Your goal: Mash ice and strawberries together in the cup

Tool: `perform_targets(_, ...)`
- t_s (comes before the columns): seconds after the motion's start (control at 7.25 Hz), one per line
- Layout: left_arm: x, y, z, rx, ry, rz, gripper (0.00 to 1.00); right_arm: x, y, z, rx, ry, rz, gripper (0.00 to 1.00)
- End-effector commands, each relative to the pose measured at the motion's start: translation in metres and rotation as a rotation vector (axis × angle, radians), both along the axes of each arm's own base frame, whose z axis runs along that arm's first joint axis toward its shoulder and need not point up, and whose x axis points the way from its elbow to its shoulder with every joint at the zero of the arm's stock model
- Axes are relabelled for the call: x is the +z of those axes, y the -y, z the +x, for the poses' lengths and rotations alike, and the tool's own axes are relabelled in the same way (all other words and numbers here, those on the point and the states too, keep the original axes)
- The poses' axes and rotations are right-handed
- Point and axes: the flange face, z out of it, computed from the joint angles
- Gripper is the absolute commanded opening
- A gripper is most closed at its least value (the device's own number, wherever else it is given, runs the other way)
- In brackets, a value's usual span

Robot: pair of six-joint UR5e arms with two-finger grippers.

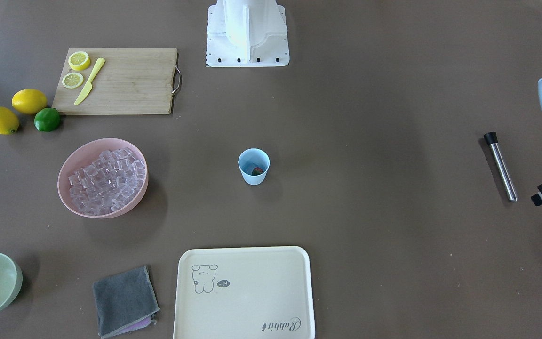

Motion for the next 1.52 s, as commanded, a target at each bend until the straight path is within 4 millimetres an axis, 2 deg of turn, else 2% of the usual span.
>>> perform_targets(0.0,-0.058,-0.014,-0.05,-0.042,0.0,0.012,0.99,0.001,-0.003,-0.002,-0.006,0.024,-0.016,0.99)
perform_targets(0.14,-0.013,-0.045,-0.062,0.02,0.026,0.025,0.99,0.001,-0.004,-0.002,-0.007,0.028,-0.02,0.99)
perform_targets(0.41,0.036,-0.073,-0.066,0.051,0.046,0.002,0.99,0.007,-0.004,-0.002,-0.008,0.03,-0.033,0.99)
perform_targets(0.55,0.066,-0.096,-0.068,0.076,0.05,0.019,0.99,0.008,-0.005,-0.001,-0.006,0.031,-0.037,0.99)
perform_targets(0.69,0.078,-0.106,-0.069,0.088,0.047,0.06,0.99,0.016,-0.01,0.0,-0.006,0.032,-0.053,0.99)
perform_targets(0.83,0.079,-0.1,-0.067,0.091,0.05,0.061,0.99,0.03,-0.013,0.002,-0.004,0.026,-0.075,0.99)
perform_targets(0.97,0.058,-0.097,-0.067,0.089,0.042,0.103,0.99,0.028,-0.01,0.01,0.008,0.031,-0.064,0.99)
perform_targets(1.1,0.055,-0.098,-0.067,0.09,0.042,0.117,0.99,0.013,-0.002,0.022,0.037,0.049,-0.046,0.99)
perform_targets(1.24,0.051,-0.097,-0.068,0.086,0.039,0.12,0.99,0.002,0.008,0.022,0.041,0.072,-0.033,0.99)
perform_targets(1.38,0.054,-0.098,-0.068,0.086,0.04,0.114,0.99,0.002,0.008,0.023,0.043,0.069,-0.042,0.99)
